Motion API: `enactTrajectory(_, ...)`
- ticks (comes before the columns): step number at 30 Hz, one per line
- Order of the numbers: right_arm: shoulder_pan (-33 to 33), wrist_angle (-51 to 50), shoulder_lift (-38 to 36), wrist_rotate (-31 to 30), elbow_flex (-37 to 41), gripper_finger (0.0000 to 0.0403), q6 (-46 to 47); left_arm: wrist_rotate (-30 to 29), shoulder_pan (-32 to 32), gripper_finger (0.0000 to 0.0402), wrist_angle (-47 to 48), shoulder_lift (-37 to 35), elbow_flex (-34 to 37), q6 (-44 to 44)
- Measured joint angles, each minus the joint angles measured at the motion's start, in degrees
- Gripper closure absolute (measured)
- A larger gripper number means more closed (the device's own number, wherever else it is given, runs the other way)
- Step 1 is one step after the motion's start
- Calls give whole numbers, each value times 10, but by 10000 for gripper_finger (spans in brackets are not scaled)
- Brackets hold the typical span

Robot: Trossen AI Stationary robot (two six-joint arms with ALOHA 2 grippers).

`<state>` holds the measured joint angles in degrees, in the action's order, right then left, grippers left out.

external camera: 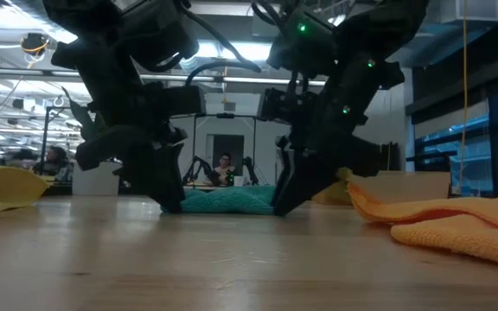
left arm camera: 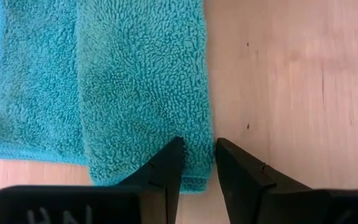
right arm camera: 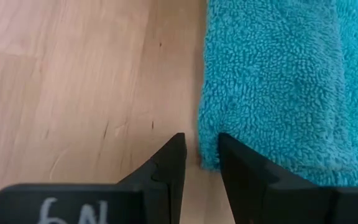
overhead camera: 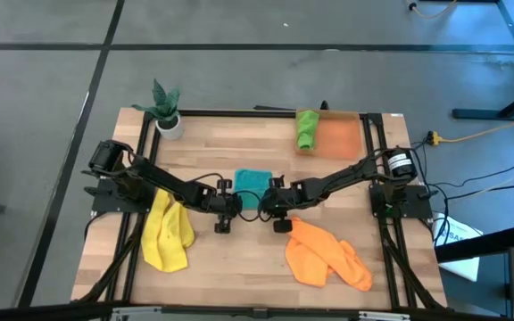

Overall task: Roll microfiber towels into tight, uniform cylinder then place into a basket
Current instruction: Fold the blue towel

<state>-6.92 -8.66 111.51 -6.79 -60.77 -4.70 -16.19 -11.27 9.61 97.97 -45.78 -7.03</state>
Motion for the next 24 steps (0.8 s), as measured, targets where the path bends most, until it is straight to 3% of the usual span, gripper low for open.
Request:
enactTrajectory(6,-1,2,1,-25,0,321,48,0,0,337,0,0,0,-4)
enactTrajectory(12,-1,5,3,-35,0,390,97,-1,0,395,0,0,0,-19)
enactTrajectory(24,-1,-17,7,12,-31,399,150,28,0,401,11,-9,1,-90)
